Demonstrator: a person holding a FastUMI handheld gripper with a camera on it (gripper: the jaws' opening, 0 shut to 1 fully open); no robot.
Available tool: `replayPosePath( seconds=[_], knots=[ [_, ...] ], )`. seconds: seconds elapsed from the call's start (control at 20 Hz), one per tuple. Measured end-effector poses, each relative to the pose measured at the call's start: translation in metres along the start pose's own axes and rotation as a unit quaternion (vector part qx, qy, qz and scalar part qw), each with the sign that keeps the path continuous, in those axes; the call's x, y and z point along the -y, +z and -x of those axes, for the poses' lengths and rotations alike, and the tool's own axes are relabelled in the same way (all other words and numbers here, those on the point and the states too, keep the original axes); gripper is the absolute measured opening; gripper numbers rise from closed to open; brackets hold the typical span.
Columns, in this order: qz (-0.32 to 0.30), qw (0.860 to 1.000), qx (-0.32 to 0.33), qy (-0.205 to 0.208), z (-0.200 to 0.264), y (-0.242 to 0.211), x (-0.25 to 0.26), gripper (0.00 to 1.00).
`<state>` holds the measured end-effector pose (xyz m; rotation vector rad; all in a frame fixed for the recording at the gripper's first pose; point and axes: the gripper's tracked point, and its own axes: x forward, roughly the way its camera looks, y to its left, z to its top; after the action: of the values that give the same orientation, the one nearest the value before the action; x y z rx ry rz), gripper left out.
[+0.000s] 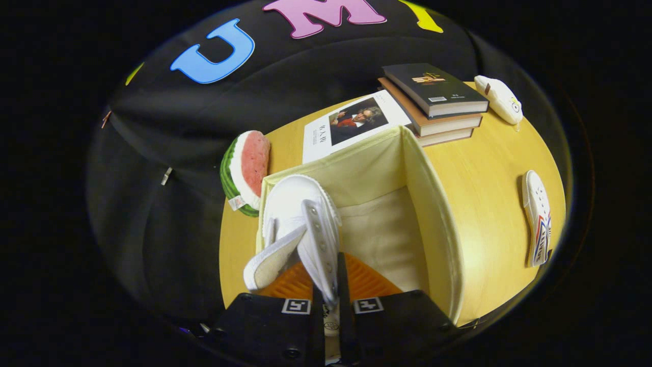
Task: Open the storage box then place both shoes into the box .Put the left shoe in first, then the right shoe, with the right side of both shoes facing outward in a uniform manner.
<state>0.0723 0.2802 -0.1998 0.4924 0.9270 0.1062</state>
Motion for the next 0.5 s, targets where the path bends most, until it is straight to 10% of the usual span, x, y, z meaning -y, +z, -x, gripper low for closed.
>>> replayPosePath(
  seconds=[0.3,0.5],
  knots=[
    [0.056,0.998,0.013,0.015,0.021,0.017,0.018,1.0],
    [0.067,0.996,0.053,0.036,0.064,0.039,0.023,0.99]
  ],
)
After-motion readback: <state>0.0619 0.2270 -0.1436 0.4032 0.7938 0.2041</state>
